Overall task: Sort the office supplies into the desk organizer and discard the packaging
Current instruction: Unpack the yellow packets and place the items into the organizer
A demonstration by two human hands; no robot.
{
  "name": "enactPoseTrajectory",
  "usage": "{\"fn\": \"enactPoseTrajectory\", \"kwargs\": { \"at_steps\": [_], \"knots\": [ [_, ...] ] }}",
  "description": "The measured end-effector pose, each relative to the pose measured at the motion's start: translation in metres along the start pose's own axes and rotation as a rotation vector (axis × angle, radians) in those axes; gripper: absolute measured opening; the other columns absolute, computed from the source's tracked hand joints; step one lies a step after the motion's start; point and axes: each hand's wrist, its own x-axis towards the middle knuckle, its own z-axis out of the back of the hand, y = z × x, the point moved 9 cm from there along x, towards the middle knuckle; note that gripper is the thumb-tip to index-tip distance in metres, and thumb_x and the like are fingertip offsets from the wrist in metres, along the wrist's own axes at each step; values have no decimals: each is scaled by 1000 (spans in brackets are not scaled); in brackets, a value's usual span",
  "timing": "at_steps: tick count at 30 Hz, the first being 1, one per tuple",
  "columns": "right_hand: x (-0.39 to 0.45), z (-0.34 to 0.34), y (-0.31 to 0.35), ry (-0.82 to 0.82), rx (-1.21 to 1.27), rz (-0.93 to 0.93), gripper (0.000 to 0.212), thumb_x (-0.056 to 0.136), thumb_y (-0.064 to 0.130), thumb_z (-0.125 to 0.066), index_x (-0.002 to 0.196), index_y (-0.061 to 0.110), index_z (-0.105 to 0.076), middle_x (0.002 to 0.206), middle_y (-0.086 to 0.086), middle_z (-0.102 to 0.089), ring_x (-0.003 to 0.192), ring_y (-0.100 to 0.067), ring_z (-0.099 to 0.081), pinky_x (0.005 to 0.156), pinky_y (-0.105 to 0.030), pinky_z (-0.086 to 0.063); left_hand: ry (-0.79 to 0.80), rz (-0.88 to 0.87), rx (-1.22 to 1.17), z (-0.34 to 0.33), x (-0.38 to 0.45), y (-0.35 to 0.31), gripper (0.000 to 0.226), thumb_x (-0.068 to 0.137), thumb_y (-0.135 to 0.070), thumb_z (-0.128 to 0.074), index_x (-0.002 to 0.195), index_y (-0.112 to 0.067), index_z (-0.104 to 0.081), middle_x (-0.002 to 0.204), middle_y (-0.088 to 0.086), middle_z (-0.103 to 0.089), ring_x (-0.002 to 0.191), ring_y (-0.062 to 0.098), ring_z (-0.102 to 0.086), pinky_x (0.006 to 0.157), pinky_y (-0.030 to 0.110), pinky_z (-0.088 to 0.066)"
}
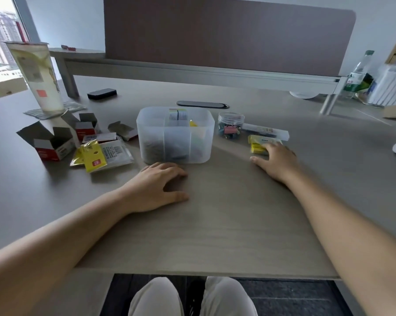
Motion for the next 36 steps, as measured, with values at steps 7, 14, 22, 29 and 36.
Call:
{"fn": "enactPoseTrajectory", "kwargs": {
  "at_steps": [7,14,22,29,36],
  "knots": [
    [-11,1,3,78,170,30,65,79,35,-63,134,12,-37,145,-12,-33,133,-28,-30,107,-33,-25,-23,-6,-59,4,0,-4,94,47,-74,-27,125,-26,-47,135,-5,-45,127,12,-36,104,24,-26],
    [-27,15,17,22,100,149,38,84,28,-59,119,14,-57,132,-9,-54,119,-28,-50,94,-29,-37,-55,-19,-131,3,10,-17,54,77,-45,-61,123,-19,-50,130,1,-49,122,16,-41,89,15,-25],
    [-36,53,33,-213,731,188,17,88,5,-51,91,-2,-66,76,4,-61,64,11,-53,59,-1,-36,-276,1,-420,18,25,-37,53,77,-30,-65,125,-19,-45,119,-5,-46,110,5,-41,88,17,-29],
    [-38,35,60,-30,1162,78,33,92,17,-46,63,18,-61,49,10,-62,53,-6,-53,54,-21,-45,-319,95,-941,19,36,-40,17,81,-11,-60,91,-22,-52,89,-4,-59,91,17,-57,89,38,-48],
    [-41,17,89,180,1184,111,25,93,15,-43,74,19,-58,62,9,-64,51,0,-59,51,-17,-49,-449,253,-1306,25,28,-8,14,83,-4,-55,81,-16,-49,82,3,-61,75,17,-62,70,36,-55]
  ]
}}
